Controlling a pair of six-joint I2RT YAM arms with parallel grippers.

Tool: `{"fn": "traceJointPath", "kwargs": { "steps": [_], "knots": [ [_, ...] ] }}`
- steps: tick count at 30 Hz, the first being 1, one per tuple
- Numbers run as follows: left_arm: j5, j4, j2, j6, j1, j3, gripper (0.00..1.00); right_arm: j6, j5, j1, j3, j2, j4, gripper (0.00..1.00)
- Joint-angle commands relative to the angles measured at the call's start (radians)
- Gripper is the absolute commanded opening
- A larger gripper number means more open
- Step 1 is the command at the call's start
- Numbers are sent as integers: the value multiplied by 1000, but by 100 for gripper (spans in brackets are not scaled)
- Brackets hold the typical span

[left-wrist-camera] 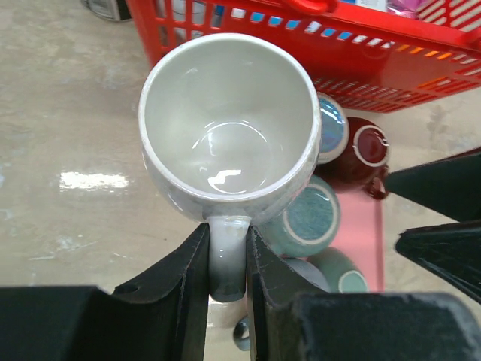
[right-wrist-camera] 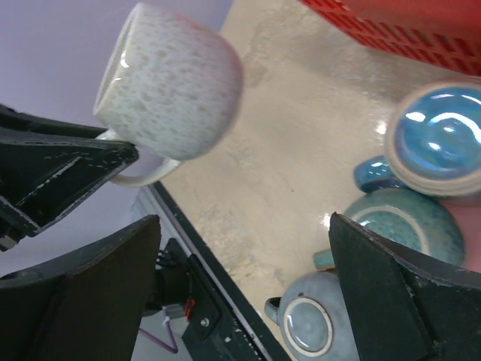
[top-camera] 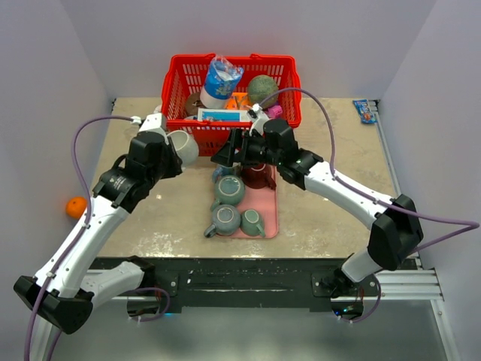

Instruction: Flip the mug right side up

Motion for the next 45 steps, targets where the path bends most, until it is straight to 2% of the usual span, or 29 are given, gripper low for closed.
{"fn": "traceJointPath", "kwargs": {
  "steps": [1,8,15,21,26,33,38,45],
  "knots": [
    [-170,91,-56,33,0,-40,0,-76,149,-2,60,-90,-103,99],
    [-343,192,-79,49,0,-209,0,-128,236,-4,40,-150,-169,99],
    [-388,379,-34,121,3,-341,0,-133,255,-5,-4,-201,-182,99],
    [-322,534,9,190,48,-429,0,-159,256,-7,-20,-233,-204,99],
    [-273,597,36,179,121,-473,0,-173,262,-11,-40,-262,-215,99],
    [-195,738,64,246,212,-530,0,-159,226,-13,-107,-308,-158,99],
    [-120,760,84,290,301,-541,0,-176,233,-16,-109,-316,-176,99],
    [-68,803,170,302,311,-550,0,-188,189,-21,-116,-314,-150,99]
  ]
}}
